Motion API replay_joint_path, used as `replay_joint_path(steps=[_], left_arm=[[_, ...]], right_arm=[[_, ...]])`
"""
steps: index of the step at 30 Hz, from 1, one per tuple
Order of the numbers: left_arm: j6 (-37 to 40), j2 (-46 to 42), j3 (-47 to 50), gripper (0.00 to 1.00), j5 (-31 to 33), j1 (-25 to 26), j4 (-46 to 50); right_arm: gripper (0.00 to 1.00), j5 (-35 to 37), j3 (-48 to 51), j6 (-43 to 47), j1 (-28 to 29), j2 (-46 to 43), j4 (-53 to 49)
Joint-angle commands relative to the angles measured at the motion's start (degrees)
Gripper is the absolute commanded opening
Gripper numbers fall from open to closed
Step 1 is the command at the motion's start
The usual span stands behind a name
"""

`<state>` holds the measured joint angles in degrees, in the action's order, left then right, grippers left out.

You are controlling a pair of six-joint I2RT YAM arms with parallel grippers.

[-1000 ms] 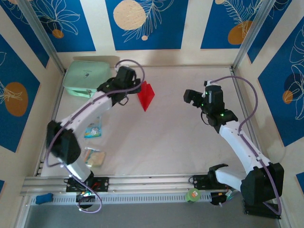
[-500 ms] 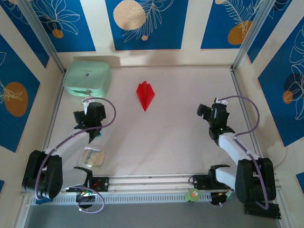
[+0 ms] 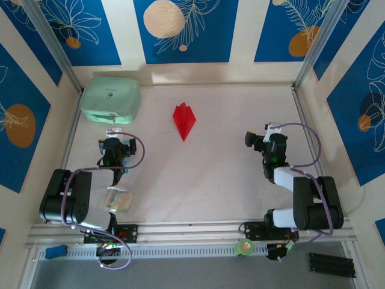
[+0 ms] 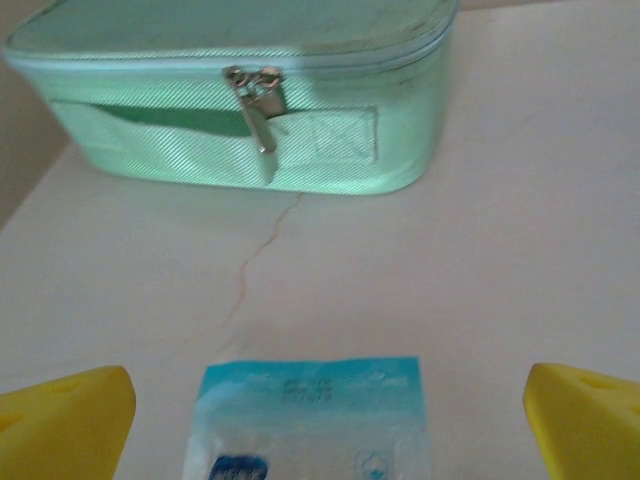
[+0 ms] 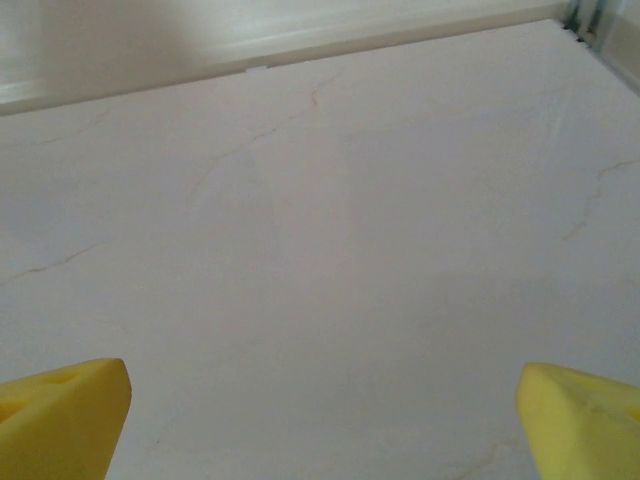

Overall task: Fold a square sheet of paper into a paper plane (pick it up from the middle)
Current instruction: Reset both arms

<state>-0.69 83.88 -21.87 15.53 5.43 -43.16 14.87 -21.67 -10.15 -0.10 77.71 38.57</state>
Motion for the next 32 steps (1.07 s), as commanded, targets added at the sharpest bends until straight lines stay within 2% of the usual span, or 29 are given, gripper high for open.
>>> replay_joint_path(steps=[1, 6, 11, 16, 19, 21, 32], left_arm=[[1.5, 2.7, 1.4, 0.99, -9.5, -1.8, -10.4], [1.3, 5.5, 1.5, 0.99, -10.9, -2.4, -12.5], [1.6, 5.8, 0.9, 0.99, -10.2, -2.2, -12.0], [1.7, 5.7, 1.2, 0.99, -10.6, -2.2, -12.4], [2.6, 5.7, 1.3, 1.00, -13.1, -2.1, -12.3], [2.9, 5.9, -0.1, 0.99, -13.3, -2.1, -9.8], [3.0, 6.0, -0.5, 0.99, -13.4, -2.0, -9.3]], right_arm=[[0.99, -5.8, 1.4, 2.0, -0.4, 3.6, 9.2], [0.99, -7.0, 0.6, 3.7, 0.5, 9.5, 13.1], [0.99, -4.9, -1.8, 3.3, 1.1, 9.4, 8.1], [0.99, -4.9, -1.7, 3.4, 1.0, 9.5, 8.3], [0.99, -4.9, -1.8, 3.4, 1.0, 9.6, 8.6], [0.99, -4.9, -1.7, 3.4, 1.0, 9.6, 8.5], [0.99, -4.9, -1.8, 3.3, 1.0, 9.6, 8.5]])
